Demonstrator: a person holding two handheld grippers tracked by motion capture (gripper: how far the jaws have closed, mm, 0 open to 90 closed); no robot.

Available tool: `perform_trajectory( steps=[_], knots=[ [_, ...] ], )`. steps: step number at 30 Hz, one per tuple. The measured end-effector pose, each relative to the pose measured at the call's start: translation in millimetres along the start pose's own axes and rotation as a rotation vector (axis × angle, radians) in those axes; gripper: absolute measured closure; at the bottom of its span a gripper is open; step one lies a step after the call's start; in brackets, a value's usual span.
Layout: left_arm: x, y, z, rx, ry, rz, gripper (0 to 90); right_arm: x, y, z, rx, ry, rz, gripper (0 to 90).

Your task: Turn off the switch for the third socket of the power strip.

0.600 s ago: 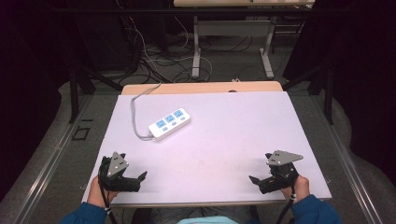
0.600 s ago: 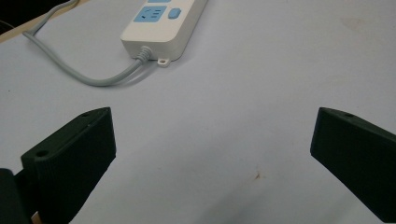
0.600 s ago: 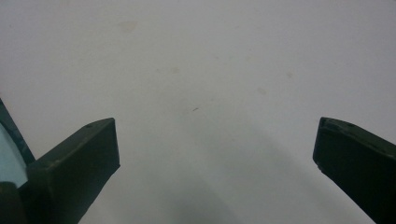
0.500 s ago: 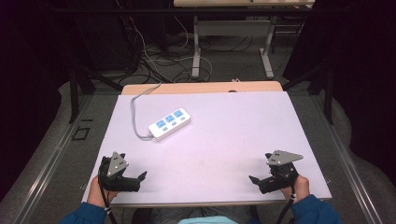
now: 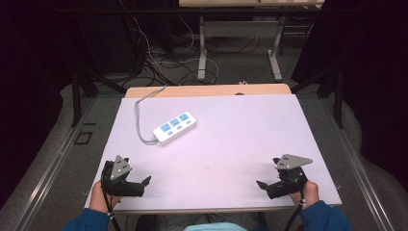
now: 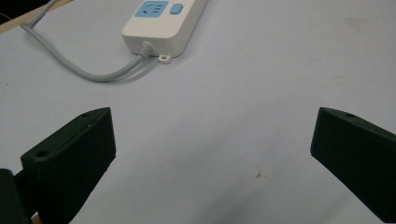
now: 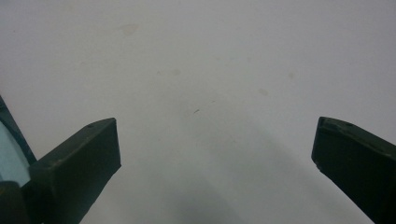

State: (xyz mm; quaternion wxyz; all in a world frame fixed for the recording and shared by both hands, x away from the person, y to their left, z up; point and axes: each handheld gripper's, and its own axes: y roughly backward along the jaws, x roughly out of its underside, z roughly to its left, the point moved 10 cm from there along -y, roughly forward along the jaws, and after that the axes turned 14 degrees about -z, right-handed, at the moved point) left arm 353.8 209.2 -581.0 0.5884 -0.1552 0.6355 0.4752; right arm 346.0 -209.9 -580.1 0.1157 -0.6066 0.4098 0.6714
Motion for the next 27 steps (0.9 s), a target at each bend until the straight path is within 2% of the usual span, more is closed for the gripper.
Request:
perform_trajectory(
  steps=[10, 15, 16, 19, 21, 23, 25, 27],
  knots=[
    [-1.7, -3.4, 4.9, 0.002, 0.035, 0.031, 0.0, -0.5, 0.3, 1.1, -0.018, 0.009, 0.007, 1.5],
    [-3.8, -7.1, 5.2, 0.019, 0.010, 0.068, 0.0, 0.4, -1.6, 2.8, -0.020, 0.003, 0.017, 1.8],
    [-5.1, -8.3, 5.2, 0.013, 0.010, 0.062, 0.0, -0.1, -2.2, 2.3, -0.021, 0.015, 0.016, 1.8],
    [-9.0, -9.0, 6.7, 0.011, -0.001, 0.068, 0.0, 0.5, -2.3, 3.5, -0.018, 0.005, 0.025, 1.8],
    [-11.7, -11.0, 7.0, 0.010, 0.005, 0.064, 0.0, 1.9, -1.5, 3.5, -0.025, 0.005, 0.042, 1.8],
    [-13.5, -13.5, 7.5, 0.003, 0.013, 0.062, 0.0, 1.6, -1.5, 2.6, -0.028, 0.014, 0.039, 1.8],
    [-14.6, -15.0, 7.7, 0.004, 0.011, 0.065, 0.0, 0.8, -2.1, 3.2, -0.017, -0.002, 0.028, 1.8],
    [-15.6, -16.7, 7.7, 0.003, 0.006, 0.067, 0.0, 1.4, -1.7, 2.9, -0.026, 0.016, 0.041, 1.8]
  ],
)
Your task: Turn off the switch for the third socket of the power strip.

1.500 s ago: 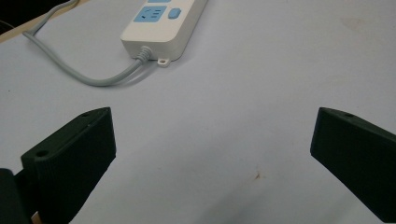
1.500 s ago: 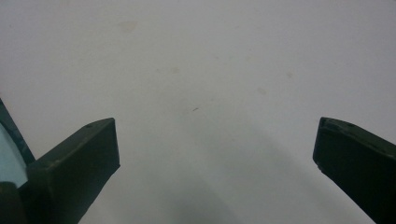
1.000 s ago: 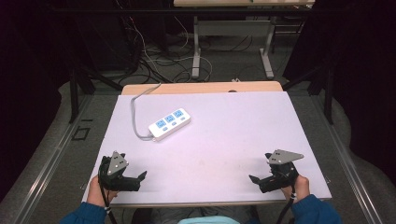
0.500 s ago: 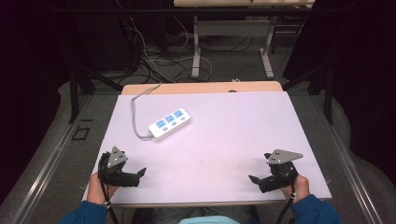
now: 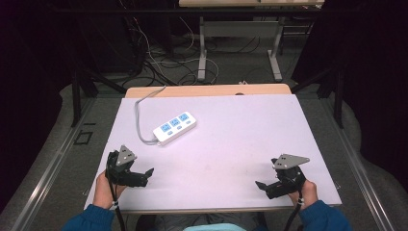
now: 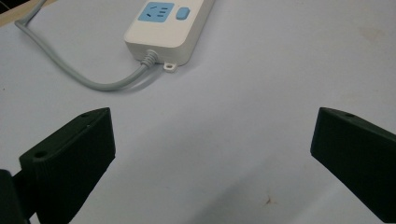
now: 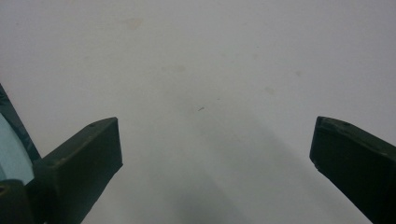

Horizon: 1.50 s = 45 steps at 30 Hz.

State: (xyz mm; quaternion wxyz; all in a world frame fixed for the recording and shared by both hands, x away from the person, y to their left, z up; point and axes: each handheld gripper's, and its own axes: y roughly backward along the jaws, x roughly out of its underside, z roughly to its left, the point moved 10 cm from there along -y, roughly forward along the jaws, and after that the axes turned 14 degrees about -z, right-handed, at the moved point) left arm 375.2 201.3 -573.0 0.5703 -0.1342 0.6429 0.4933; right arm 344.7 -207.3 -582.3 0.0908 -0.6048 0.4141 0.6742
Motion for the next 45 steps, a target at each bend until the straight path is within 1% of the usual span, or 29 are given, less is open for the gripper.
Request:
perform_trajectory(
  steps=[1, 3, 6, 7, 9, 10, 11, 12, 14, 16, 19, 21, 22, 23, 25, 26, 27, 29, 31, 33, 34, 37, 38, 39, 40, 41, 42, 43, 45],
  knots=[
    [-0.5, -0.9, -0.8, 0.004, 0.005, 0.002, 0.0, 0.0, 0.0, 0.0, 0.000, 0.000, 0.000, 1.8],
    [-2.2, -2.9, -0.4, 0.003, -0.005, 0.002, 0.0, 0.9, -0.9, -0.1, -0.003, -0.016, -0.003, 1.9],
    [-5.8, -4.9, 0.3, 0.006, -0.006, 0.002, 0.0, 0.7, -1.3, -0.9, 0.004, -0.020, -0.008, 1.9],
    [-7.8, -6.7, 0.6, 0.006, -0.003, -0.012, 0.0, 0.6, -1.2, -1.0, -0.001, -0.013, -0.006, 2.0],
    [-10.1, -8.4, 2.1, 0.007, -0.011, -0.005, 0.0, 0.9, -0.8, -0.2, -0.002, -0.015, -0.003, 2.0],
    [-11.5, -10.0, 1.7, 0.009, -0.005, -0.009, 0.0, 0.5, -1.3, 0.0, 0.000, -0.014, -0.007, 2.0],
    [-12.4, -11.9, 1.9, 0.012, -0.004, -0.011, 0.0, 1.6, -0.4, 0.6, -0.006, -0.015, 0.010, 2.0],
    [-13.3, -13.5, 2.5, 0.014, -0.006, -0.009, 0.0, 0.3, -1.8, -0.7, 0.000, -0.004, -0.003, 2.1],
    [-15.3, -16.7, 3.2, 0.013, 0.000, -0.013, 0.0, 0.5, -1.9, -0.1, 0.005, -0.014, -0.004, 2.1],
    [-18.0, -19.5, 4.6, 0.013, -0.002, -0.018, 0.0, 1.1, -2.3, -0.4, -0.001, -0.002, 0.000, 2.2],
    [-21.6, -22.8, 5.5, 0.015, -0.003, -0.018, 0.0, 1.2, -1.5, 0.6, 0.003, -0.013, 0.001, 2.2],
    [-23.4, -24.6, 6.7, 0.013, -0.009, -0.013, 0.0, 0.7, -1.8, -0.1, 0.003, -0.005, -0.002, 2.3],
    [-24.8, -26.2, 6.2, 0.014, 0.003, -0.020, 0.0, 1.0, -1.8, 0.2, 0.004, -0.007, 0.000, 2.3],
    [-25.3, -27.3, 7.5, 0.015, -0.003, -0.018, 0.0, 1.3, -2.5, 0.4, 0.001, -0.011, -0.001, 2.4],
    [-26.3, -30.2, 9.3, 0.016, -0.002, -0.015, 0.0, 1.4, -2.4, -0.7, -0.003, 0.001, 0.005, 2.5],
    [-26.8, -32.0, 9.3, 0.016, 0.006, -0.016, 0.0, 1.1, -3.5, -1.0, 0.004, -0.002, -0.003, 2.5],
    [-27.0, -33.5, 9.8, 0.020, 0.003, -0.011, 0.0, 1.9, -3.2, 0.4, 0.004, -0.015, 0.003, 2.6],
    [-28.1, -36.0, 11.0, 0.020, 0.005, -0.005, 0.0, 1.7, -2.5, 0.0, 0.010, -0.011, 0.003, 2.7],
    [-29.6, -38.8, 12.5, 0.017, 0.000, -0.007, 0.0, 1.6, -2.4, 0.9, 0.001, -0.013, 0.002, 2.7],
    [-30.7, -41.3, 12.1, 0.017, 0.009, -0.002, 0.0, 1.9, -2.3, 0.8, 0.004, -0.012, 0.003, 2.7],
    [-31.6, -42.7, 12.9, 0.020, 0.000, -0.002, 0.0, 1.9, -2.0, 1.2, 0.001, -0.015, 0.002, 2.8],
    [-34.1, -47.4, 13.1, 0.019, 0.011, -0.002, 0.0, 1.8, -2.4, -0.5, 0.011, -0.007, 0.001, 2.8],
    [-34.6, -48.1, 14.7, 0.021, -0.003, 0.006, 0.0, 1.9, -2.9, 0.1, 0.005, -0.009, 0.002, 2.8],
    [-35.3, -49.7, 14.3, 0.027, 0.002, 0.006, 0.0, 1.9, -2.9, 0.1, 0.005, -0.009, 0.002, 2.8],
    [-37.1, -51.8, 14.8, 0.019, 0.010, -0.007, 0.0, 1.9, -3.2, 0.7, 0.000, -0.012, 0.002, 2.8],
    [-37.3, -52.0, 15.5, 0.023, 0.005, 0.004, 0.0, 2.7, -2.5, 1.2, -0.006, -0.008, 0.013, 2.9],
    [-38.3, -53.7, 15.7, 0.024, 0.004, 0.000, 0.0, 2.7, -2.5, 1.2, -0.006, -0.008, 0.013, 2.9],
    [-39.6, -55.6, 15.2, 0.024, 0.015, -0.009, 0.0, 2.6, -2.5, 1.0, -0.007, -0.005, 0.012, 2.9],
    [-40.5, -57.8, 16.1, 0.023, 0.011, -0.003, 0.0, 2.9, -1.9, 1.6, -0.006, -0.009, 0.016, 3.0]
  ],
)
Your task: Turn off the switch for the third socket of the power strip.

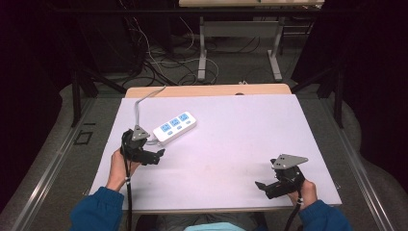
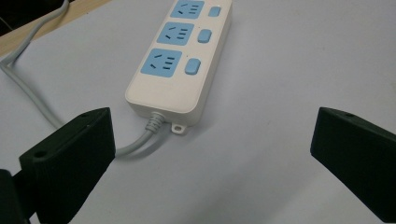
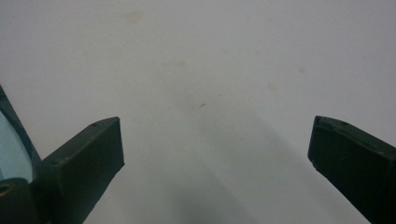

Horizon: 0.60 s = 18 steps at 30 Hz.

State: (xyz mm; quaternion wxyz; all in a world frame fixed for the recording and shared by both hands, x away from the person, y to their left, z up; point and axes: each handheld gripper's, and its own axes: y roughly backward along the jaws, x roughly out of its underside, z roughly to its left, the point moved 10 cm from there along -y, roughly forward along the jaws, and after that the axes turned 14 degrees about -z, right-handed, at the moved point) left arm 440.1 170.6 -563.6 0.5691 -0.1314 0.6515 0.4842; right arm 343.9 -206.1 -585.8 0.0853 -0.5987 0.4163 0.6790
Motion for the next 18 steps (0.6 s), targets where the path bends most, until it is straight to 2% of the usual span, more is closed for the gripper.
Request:
perform_trajectory(
  steps=[18],
  knots=[
    [-6.6, -21.0, 10.2, -0.004, 0.016, 0.011, 0.0, 0.0, -1.1, -0.5, 0.007, 0.012, 0.000, 3.5]
  ],
)
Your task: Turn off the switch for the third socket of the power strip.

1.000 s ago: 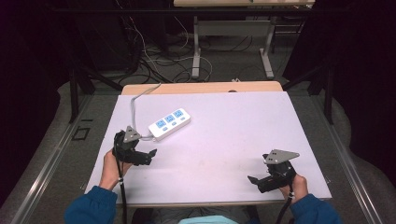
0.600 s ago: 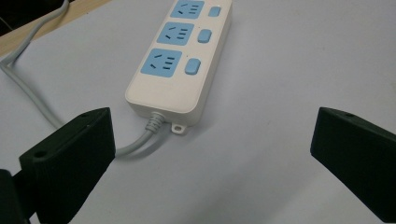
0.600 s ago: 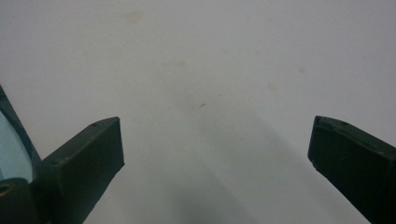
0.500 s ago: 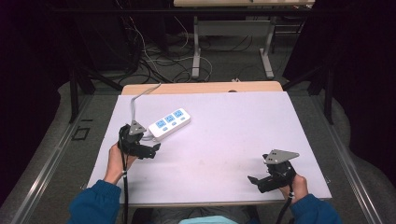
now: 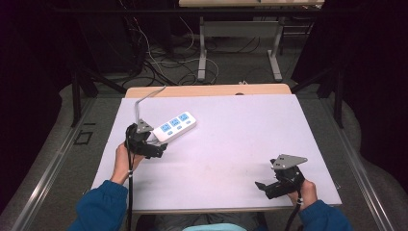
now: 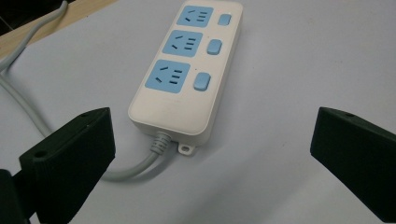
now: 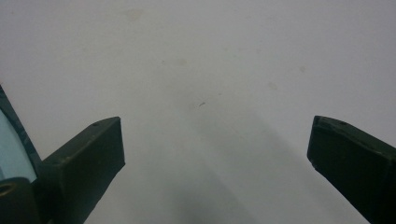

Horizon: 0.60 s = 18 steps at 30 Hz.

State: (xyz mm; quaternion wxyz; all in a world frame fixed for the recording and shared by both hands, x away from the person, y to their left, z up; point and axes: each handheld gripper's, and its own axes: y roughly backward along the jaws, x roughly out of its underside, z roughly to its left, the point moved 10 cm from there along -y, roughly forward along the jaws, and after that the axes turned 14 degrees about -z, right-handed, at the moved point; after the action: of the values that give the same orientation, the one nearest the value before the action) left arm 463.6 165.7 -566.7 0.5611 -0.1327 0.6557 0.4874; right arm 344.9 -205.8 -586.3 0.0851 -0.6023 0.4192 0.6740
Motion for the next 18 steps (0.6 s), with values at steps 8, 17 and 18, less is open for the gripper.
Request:
perform_trajectory(
  steps=[8, 17, 18],
  knots=[
    [-4.5, -9.1, 5.2, -0.002, 0.023, -0.005, 0.0, 0.8, 0.0, 0.0, -0.005, -0.002, 0.006, 3.7],
    [-11.0, -25.4, 8.3, 0.005, 0.028, 0.006, 0.0, 1.2, -1.1, -0.3, 0.000, 0.001, 0.005, 3.7],
    [-11.8, -27.6, 8.2, 0.004, 0.031, 0.006, 0.0, 1.2, -1.1, -0.3, 0.000, 0.001, 0.005, 3.7]
  ],
)
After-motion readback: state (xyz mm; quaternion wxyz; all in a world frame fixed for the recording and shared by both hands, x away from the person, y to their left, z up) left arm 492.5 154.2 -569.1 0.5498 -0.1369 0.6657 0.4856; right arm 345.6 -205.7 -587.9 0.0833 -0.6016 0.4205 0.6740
